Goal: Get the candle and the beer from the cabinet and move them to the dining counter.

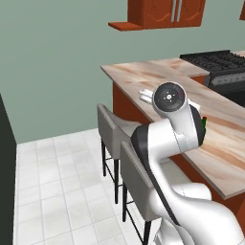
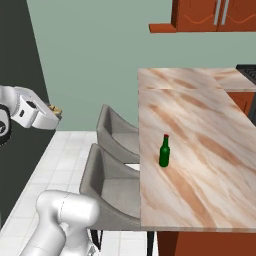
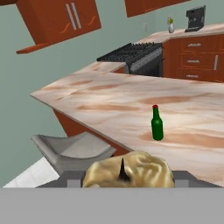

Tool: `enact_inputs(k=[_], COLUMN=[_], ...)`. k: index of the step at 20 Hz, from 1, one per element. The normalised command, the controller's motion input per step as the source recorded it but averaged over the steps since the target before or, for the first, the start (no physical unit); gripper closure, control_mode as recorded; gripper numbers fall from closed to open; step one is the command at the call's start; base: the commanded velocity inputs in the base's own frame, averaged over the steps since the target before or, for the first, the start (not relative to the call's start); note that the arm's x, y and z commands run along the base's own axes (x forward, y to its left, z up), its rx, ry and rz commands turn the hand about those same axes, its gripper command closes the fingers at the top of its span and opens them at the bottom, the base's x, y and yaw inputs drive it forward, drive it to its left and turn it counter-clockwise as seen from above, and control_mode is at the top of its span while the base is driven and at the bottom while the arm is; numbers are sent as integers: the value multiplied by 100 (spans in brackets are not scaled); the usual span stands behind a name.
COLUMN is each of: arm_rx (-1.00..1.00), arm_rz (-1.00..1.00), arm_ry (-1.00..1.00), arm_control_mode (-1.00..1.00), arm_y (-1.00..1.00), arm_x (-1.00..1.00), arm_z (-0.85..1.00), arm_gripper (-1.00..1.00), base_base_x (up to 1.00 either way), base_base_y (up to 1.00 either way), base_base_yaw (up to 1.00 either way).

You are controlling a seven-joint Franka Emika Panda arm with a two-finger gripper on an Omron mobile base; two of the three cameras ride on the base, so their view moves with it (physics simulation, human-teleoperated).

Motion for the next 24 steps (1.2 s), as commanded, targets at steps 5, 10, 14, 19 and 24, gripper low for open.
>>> enact_inputs(k=[5, 10, 14, 19, 24], arm_rx=[0, 0, 0, 1, 9], arm_rz=[0, 0, 0, 1, 16], arm_ry=[0, 0, 0, 0, -1], arm_control_mode=[-100, -100, -100, -100, -100], arm_y=[0, 0, 0, -11, -49], arm_x=[0, 0, 0, -14, -25], arm_z=[0, 0, 0, -9, -9], arm_gripper=[100, 100, 100, 100, 100], base_base_x=[0, 0, 0, 0, 0], base_base_y=[0, 0, 0, 0, 0], base_base_yaw=[0, 0, 0, 0, 0])
